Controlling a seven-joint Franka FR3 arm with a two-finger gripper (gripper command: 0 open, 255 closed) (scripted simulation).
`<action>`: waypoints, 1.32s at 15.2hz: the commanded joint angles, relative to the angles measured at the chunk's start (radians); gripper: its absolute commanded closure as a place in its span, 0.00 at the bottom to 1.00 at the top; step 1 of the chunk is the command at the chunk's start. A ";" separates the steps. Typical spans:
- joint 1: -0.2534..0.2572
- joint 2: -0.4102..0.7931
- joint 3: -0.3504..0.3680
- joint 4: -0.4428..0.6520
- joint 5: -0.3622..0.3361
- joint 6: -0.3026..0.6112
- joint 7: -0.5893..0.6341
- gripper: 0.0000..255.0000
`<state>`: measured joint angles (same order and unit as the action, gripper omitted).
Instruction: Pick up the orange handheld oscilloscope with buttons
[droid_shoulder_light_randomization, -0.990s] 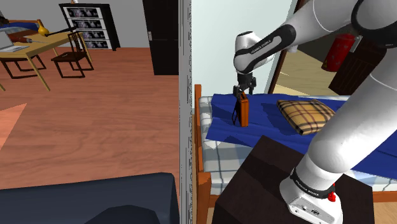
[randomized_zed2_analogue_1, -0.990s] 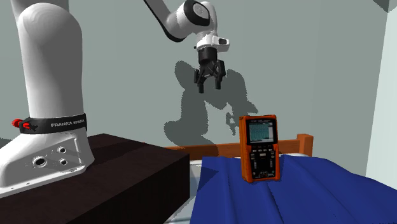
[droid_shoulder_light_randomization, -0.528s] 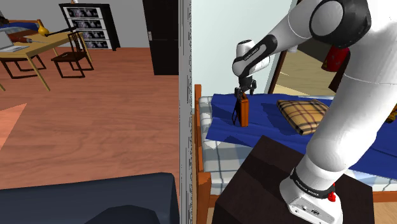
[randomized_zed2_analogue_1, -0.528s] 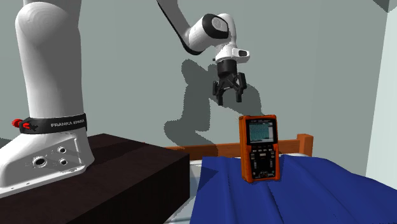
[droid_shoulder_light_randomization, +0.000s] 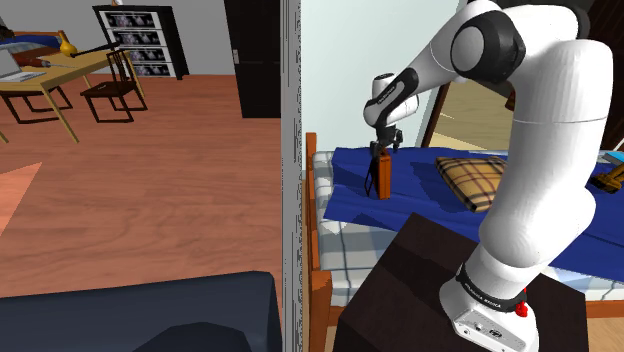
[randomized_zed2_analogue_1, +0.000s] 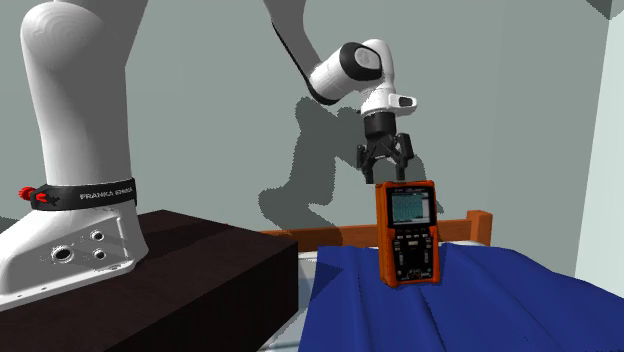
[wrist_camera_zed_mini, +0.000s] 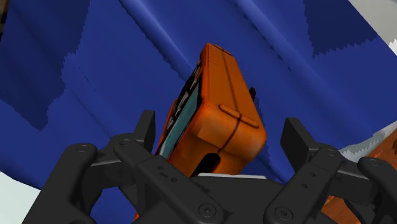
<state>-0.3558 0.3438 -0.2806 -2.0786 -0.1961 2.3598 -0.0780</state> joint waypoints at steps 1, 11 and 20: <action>-0.003 0.021 0.001 -0.001 0.003 0.023 0.002 0.00; -0.007 0.058 0.004 -0.005 0.007 0.062 0.005 1.00; -0.002 0.017 0.001 -0.001 0.002 0.018 0.001 1.00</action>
<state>-0.3572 0.3713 -0.2781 -2.0808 -0.1929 2.3872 -0.0730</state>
